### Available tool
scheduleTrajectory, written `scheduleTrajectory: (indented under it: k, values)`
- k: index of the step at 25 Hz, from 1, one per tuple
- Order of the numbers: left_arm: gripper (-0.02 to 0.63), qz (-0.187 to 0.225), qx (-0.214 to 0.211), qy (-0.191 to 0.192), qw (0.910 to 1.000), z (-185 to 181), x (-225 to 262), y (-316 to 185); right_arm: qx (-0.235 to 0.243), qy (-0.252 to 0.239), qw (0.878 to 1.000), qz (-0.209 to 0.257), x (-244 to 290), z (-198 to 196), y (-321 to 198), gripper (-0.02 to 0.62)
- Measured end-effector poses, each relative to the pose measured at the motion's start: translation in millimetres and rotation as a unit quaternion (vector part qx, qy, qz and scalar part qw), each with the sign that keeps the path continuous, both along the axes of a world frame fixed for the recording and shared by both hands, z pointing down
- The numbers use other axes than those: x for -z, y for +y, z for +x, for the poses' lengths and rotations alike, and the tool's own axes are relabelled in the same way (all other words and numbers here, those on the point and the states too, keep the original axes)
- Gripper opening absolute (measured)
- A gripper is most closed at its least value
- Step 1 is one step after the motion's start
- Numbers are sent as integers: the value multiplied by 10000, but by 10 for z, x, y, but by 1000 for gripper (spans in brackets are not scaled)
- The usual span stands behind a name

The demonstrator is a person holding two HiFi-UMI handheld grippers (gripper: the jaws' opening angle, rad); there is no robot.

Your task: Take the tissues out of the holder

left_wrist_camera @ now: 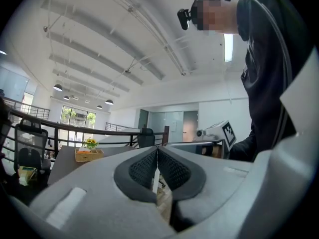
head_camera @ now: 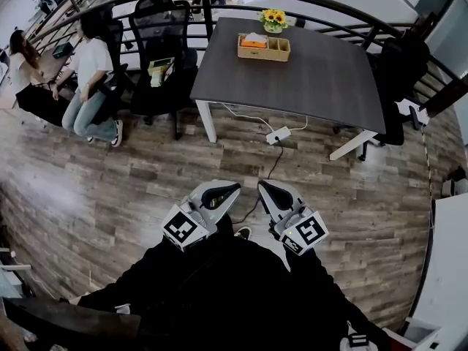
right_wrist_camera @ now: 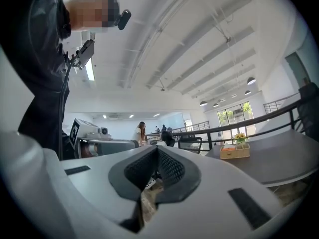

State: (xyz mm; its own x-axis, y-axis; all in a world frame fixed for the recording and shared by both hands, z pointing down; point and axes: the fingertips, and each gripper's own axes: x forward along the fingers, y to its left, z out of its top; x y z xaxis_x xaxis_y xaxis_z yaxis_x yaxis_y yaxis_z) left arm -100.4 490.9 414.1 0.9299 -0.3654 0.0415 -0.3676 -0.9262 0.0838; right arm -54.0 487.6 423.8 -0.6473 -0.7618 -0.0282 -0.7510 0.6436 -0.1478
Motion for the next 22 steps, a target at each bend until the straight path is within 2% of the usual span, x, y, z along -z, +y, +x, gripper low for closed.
scheduleTrajectory:
  k: [9,15,22]
  values:
    - [9,14,-95,-36,9999,167,-118,-514,-156,98,9996,-212,-165,183,-438,2]
    - [8,-10,-207,39,9998,342,-119,-1092,-200,279,9991,-236,-170,336,-1025,2]
    - [9,74,-295,77,9995,456,-91,-1955,-99,413,9985,-350,-129,343,-1835,2]
